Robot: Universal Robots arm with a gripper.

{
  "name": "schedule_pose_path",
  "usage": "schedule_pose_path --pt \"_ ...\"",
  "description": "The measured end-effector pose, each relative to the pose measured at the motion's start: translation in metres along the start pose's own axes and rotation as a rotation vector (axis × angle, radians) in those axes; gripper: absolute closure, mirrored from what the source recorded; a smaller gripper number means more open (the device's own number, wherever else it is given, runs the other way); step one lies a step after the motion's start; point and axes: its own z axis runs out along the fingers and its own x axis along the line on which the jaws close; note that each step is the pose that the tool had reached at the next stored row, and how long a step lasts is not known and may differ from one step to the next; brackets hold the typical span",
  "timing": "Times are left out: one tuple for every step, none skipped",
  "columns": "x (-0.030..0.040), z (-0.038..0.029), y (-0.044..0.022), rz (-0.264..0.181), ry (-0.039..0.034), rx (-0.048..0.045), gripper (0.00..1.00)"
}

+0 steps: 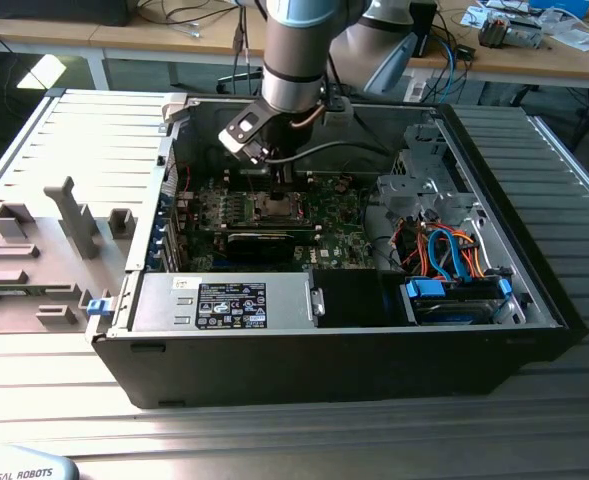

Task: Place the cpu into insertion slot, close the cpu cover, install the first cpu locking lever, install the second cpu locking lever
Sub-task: 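Close the cpu cover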

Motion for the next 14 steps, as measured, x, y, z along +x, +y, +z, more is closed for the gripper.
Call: schedule_pose_path --pt "0.0000 0.0007 -0.0003 0.000 0.0000 0.0000 0.89" --pt "0.0001 0.0014 -0.0010 0.000 0.0000 0.0000 0.89" --pt "0.0002 0.0022 -0.0031 0.000 -0.0002 0.0001 0.89" --pt "0.0005 0.0033 -0.0054 0.000 -0.0001 0.0000 0.89" --pt "0.0006 0.0038 -0.0067 0.000 -0.0001 0.0001 0.89" --pt "0.0008 0.0045 -0.0080 0.000 0.0000 0.0000 0.89" --pt "0.0009 0.0052 -0.0090 0.000 0.0000 0.0000 0.89" --pt "0.0011 0.0062 -0.0105 0.000 0.0000 0.0000 0.89" --pt "0.0012 0.0078 -0.0123 0.000 0.0000 0.0000 0.89" --pt "0.0014 0.0092 -0.0138 0.000 0.0000 0.0000 0.89" --pt "0.0015 0.0099 -0.0148 0.000 -0.0001 0.0001 0.89" --pt "0.0015 0.0106 -0.0157 0.000 -0.0001 0.0000 0.89" --pt "0.0016 0.0112 -0.0165 0.000 -0.0001 0.0001 0.89" --pt "0.0017 0.0119 -0.0173 0.000 -0.0001 0.0001 0.89"
